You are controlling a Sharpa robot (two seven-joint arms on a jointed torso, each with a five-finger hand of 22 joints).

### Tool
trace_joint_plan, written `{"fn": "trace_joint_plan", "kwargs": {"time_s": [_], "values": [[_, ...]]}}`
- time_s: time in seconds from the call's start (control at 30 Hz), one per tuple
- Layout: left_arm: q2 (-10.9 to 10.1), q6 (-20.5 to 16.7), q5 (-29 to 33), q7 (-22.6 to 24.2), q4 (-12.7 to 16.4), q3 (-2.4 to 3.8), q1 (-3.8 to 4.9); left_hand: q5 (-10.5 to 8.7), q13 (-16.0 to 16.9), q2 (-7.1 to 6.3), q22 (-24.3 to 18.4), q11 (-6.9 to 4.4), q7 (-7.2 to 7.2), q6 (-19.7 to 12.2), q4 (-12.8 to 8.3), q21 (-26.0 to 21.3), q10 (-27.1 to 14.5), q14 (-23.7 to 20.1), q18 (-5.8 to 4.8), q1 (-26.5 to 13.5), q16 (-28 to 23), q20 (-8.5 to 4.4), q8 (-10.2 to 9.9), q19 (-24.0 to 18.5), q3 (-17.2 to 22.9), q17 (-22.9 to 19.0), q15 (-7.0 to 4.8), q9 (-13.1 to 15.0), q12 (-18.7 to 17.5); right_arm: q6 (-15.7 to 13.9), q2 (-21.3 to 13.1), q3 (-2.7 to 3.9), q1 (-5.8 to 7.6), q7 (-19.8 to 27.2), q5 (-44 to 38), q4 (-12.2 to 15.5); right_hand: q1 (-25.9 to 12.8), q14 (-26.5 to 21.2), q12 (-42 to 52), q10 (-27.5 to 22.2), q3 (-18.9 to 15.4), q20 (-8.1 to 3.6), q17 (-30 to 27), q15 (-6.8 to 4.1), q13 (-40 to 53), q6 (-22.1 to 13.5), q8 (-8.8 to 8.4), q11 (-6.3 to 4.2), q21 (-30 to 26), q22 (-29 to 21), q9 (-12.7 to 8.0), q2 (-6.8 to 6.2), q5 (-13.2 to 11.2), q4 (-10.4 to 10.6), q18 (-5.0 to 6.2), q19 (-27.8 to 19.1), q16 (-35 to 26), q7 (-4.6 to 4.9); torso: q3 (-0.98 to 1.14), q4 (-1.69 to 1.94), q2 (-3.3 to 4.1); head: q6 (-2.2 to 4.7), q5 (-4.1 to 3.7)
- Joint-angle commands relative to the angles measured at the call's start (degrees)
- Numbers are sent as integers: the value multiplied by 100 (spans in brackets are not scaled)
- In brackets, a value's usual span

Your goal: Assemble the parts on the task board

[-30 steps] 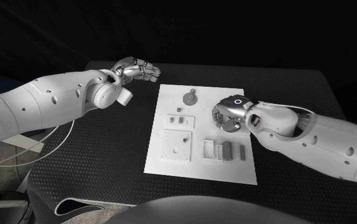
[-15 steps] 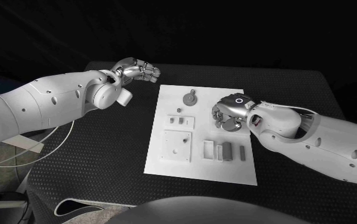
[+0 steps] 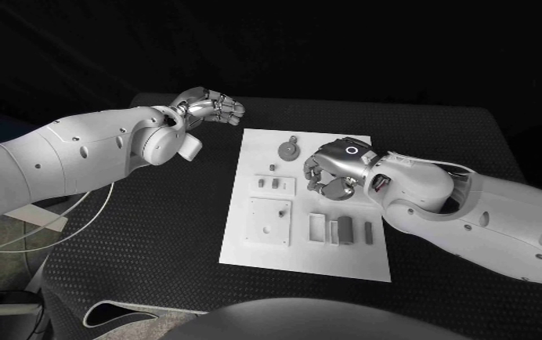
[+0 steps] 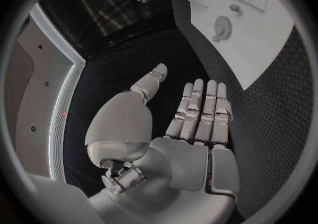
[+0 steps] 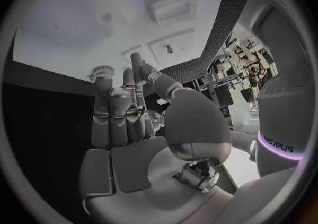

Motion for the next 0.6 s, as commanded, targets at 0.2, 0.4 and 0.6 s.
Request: {"fn": "trace_joint_plan", "kwargs": {"time_s": [0.2,0.4,0.6], "values": [[29,57,-12,55,15,4,7,-21,-9,-5,-7,25,70,-1,30,11,-7,28,-11,32,-38,30,17,-5,-6,9,0,1,28,-47,455,-88,-18,266,248,-61,132,-26,-8,123,-31,-29,10,-58,16,42,12,-79,39,113,124,74,23,20,178,2,30,6,-1,3,2,-3,29],[42,67,-12,54,10,4,7,-21,-11,-5,-9,24,69,-1,32,11,-6,28,-10,30,-39,31,18,-4,-6,10,-1,1,28,-15,693,-124,-147,315,248,-92,129,-31,-13,120,-31,-29,9,-59,21,37,9,-79,38,111,126,80,23,19,178,0,29,7,0,15,6,-5,27],[26,65,-12,49,13,5,7,-21,-14,-7,-11,23,68,-2,34,11,-7,28,-10,24,-40,31,17,-5,-9,10,-2,1,27,8,858,-150,-225,354,282,-175,128,-34,-17,117,-31,-30,9,-59,24,34,7,-79,38,110,127,83,23,18,178,-1,28,8,-2,10,4,-31,81]]}}
